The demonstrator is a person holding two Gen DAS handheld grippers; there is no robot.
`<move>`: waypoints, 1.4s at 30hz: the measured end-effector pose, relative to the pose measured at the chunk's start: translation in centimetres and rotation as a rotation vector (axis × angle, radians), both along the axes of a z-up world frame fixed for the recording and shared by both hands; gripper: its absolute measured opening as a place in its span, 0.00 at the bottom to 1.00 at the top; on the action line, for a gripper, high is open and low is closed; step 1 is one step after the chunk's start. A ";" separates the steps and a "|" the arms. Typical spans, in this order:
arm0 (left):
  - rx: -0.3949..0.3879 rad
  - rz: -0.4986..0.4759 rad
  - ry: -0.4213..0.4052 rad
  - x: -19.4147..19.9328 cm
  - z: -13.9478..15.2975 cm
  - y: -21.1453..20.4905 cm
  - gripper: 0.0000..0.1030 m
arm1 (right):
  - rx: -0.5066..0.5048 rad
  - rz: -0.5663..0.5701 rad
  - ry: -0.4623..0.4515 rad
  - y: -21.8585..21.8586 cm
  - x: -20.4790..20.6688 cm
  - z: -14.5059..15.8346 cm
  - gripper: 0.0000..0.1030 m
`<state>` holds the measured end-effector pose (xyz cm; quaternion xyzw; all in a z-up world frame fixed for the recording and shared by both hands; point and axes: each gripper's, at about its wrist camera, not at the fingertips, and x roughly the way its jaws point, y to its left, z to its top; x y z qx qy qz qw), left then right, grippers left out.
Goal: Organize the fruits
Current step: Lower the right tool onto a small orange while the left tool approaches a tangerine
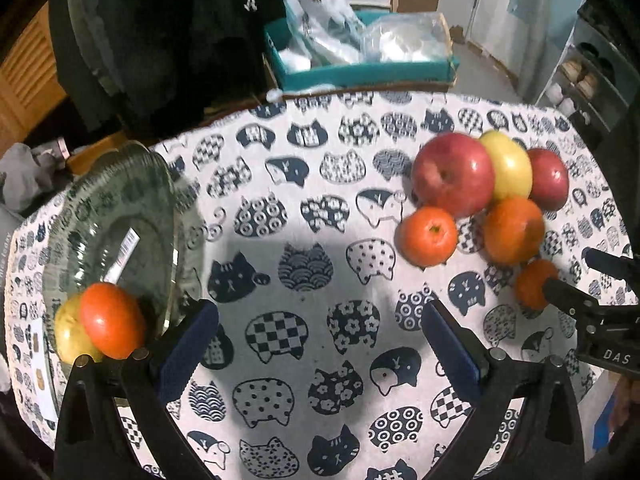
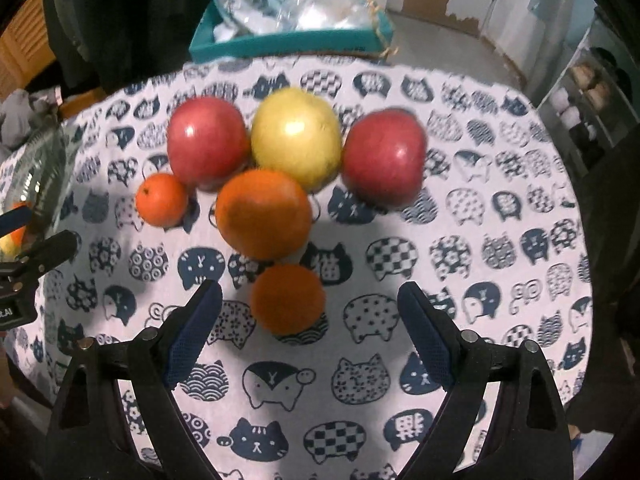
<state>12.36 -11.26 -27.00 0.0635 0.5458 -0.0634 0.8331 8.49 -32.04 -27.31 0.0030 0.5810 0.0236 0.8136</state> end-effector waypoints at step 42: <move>-0.072 -0.092 0.070 5.4 -4.4 -6.6 0.81 | 0.000 -0.099 -0.019 -5.4 1.8 -2.1 0.44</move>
